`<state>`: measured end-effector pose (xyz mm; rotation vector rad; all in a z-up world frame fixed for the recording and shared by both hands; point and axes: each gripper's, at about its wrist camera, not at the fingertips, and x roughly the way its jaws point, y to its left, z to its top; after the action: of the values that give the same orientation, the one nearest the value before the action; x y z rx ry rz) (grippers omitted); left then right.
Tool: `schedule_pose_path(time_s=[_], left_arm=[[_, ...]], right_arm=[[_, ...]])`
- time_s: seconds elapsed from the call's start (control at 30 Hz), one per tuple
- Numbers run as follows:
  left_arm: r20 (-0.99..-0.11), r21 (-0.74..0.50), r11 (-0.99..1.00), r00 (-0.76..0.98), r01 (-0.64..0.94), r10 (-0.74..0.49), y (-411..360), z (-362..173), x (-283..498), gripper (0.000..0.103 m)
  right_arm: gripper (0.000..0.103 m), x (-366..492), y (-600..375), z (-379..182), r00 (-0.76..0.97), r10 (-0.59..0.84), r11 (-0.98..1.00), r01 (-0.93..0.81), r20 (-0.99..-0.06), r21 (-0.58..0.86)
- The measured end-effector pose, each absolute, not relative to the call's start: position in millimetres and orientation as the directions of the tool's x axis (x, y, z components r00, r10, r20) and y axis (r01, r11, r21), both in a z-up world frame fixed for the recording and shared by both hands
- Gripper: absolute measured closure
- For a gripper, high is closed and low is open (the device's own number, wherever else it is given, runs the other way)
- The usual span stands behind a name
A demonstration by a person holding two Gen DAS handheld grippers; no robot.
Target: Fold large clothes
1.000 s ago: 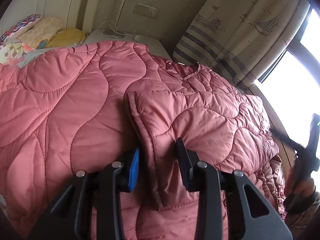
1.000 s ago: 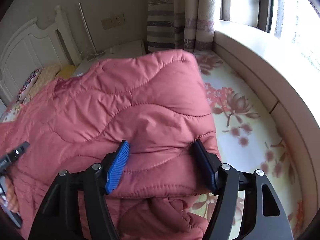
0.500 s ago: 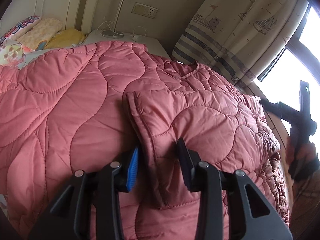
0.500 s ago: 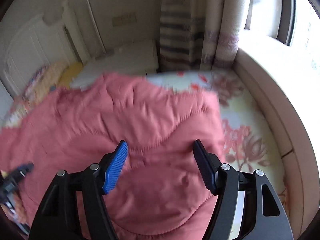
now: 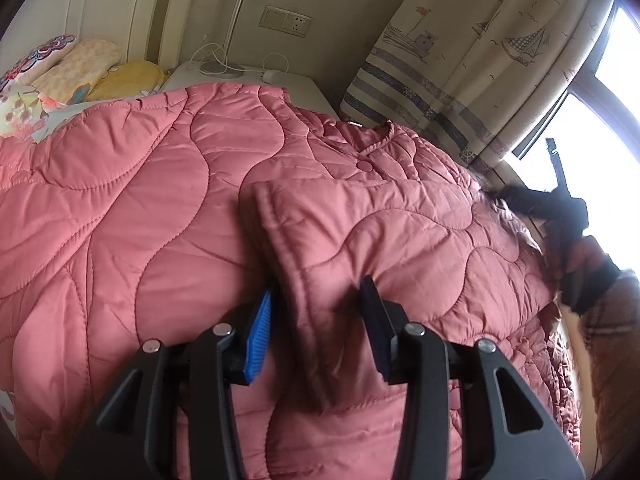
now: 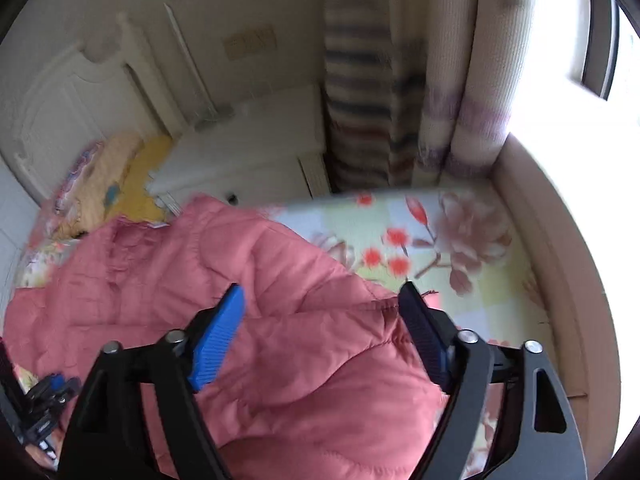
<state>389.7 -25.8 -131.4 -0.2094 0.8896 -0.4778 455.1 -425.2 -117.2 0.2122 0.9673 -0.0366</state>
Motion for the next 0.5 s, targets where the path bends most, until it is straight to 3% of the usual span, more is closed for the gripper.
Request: schedule_pose_path(time_s=[0.07, 0.2, 0.33, 0.37, 0.5], left_arm=[[-0.692, -0.373, 0.874, 0.534, 0.312, -0.486, -24.5, -131.5, 389.5, 0.061], [-0.692, -0.374, 0.872, 0.531, 0.316, -0.489, -25.0, -131.6, 390.0, 0.059], [-0.693, -0.365, 0.87, 0.528, 0.331, -0.491, -27.6, -130.6, 389.1, 0.053], [-0.693, -0.364, 0.869, 0.527, 0.335, -0.493, -29.1, -130.3, 389.1, 0.051], [-0.69, -0.364, 0.861, 0.518, 0.356, -0.506, -32.8, -129.6, 389.0, 0.038]], right_arm=[[0.018, 471.4, -424.8, -145.0, 0.489, 0.025, 0.985, 0.139, -0.872, 0.105], [0.019, 458.3, -412.9, -126.4, 0.525, -0.076, 0.982, 0.185, -0.847, 0.026], [0.014, 390.0, -372.4, -78.5, 0.685, -0.128, 0.983, 0.185, -0.717, 0.001], [0.009, 373.1, -355.4, -76.2, 0.708, -0.105, 0.989, 0.147, -0.698, -0.001], [0.006, 358.6, -315.4, -118.0, 0.636, -0.124, 0.992, 0.069, -0.762, -0.104]])
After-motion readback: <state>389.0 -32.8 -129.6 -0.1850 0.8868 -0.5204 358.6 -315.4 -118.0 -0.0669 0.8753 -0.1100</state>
